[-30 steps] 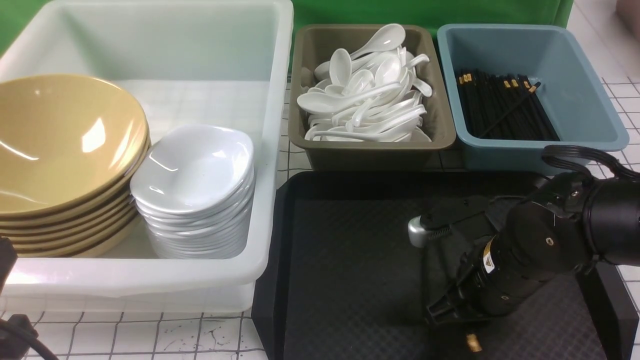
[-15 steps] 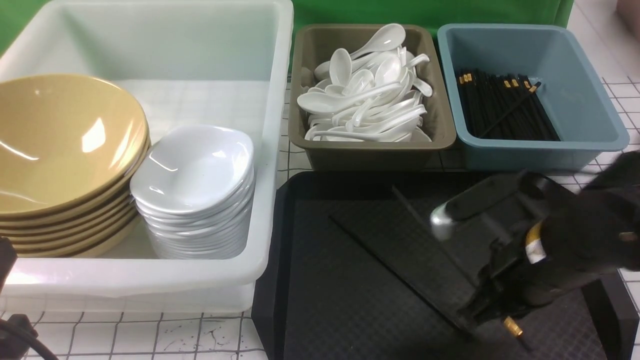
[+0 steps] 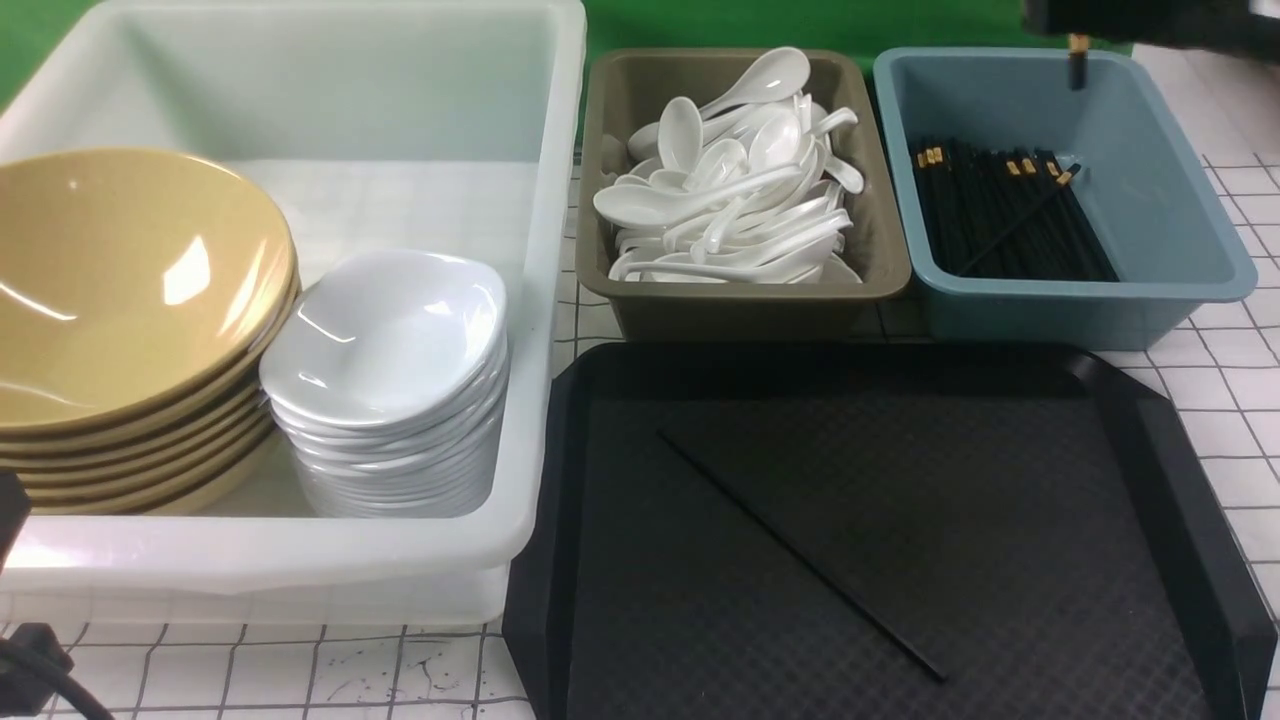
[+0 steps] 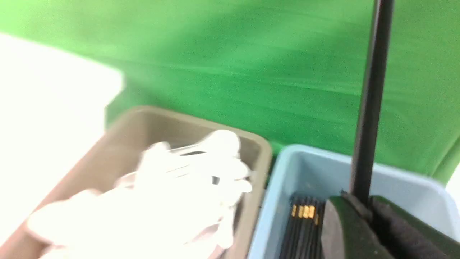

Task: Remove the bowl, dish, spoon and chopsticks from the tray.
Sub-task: Use the right arm to put a chopstick into the small storage box on the right, then use the right arm to grab a chopstick

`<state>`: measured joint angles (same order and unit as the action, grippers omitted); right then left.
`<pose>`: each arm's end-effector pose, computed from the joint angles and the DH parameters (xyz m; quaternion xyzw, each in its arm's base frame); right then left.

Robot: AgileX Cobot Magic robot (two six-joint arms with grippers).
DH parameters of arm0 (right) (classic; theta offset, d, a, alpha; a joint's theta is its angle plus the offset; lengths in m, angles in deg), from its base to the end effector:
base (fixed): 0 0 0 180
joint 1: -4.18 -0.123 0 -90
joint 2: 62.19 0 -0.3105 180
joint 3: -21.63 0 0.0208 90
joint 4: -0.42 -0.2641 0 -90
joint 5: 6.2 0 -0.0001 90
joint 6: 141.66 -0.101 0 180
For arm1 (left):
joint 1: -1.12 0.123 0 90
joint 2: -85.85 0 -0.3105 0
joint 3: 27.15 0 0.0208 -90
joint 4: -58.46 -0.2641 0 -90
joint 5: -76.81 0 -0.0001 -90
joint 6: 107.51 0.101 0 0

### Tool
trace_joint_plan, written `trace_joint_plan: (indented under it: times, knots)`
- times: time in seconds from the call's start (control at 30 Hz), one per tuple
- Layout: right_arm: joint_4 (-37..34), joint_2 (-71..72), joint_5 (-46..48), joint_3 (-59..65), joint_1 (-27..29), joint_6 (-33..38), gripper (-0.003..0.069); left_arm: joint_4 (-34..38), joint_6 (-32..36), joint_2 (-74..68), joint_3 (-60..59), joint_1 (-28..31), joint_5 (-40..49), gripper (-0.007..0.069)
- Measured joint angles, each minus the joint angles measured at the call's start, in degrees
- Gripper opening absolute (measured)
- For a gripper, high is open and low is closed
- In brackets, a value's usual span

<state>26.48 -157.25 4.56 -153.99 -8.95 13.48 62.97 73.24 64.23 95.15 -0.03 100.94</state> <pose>0.3782 0.0797 0.3764 -0.0751 0.8110 0.0290 0.5795 0.0651 -0.0046 0.2833 -0.0052 0.7846 -0.0370 0.6188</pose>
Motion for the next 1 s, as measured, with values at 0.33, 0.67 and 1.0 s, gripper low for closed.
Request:
trace_joint_plan:
  times: [0.33, 0.67, 1.0]
  knots:
    - [-1.68, -34.09, 33.43, -26.89, 2.15, 6.05, 0.0105, -0.48, 0.0, 0.0, 0.0, 0.0, 2.01, -0.0012]
    - [-14.24, -32.97, 43.43, -31.49, 2.16, 23.56, 0.0302, -0.48, 0.0, 0.0, -1.13, 0.0, 1.39, -0.0012]
    - [-39.77, -12.14, 48.55, -6.49, -5.02, 40.38, 0.0376, -0.43, 0.0, 0.0, -1.17, 0.0, 1.03, -0.0012]
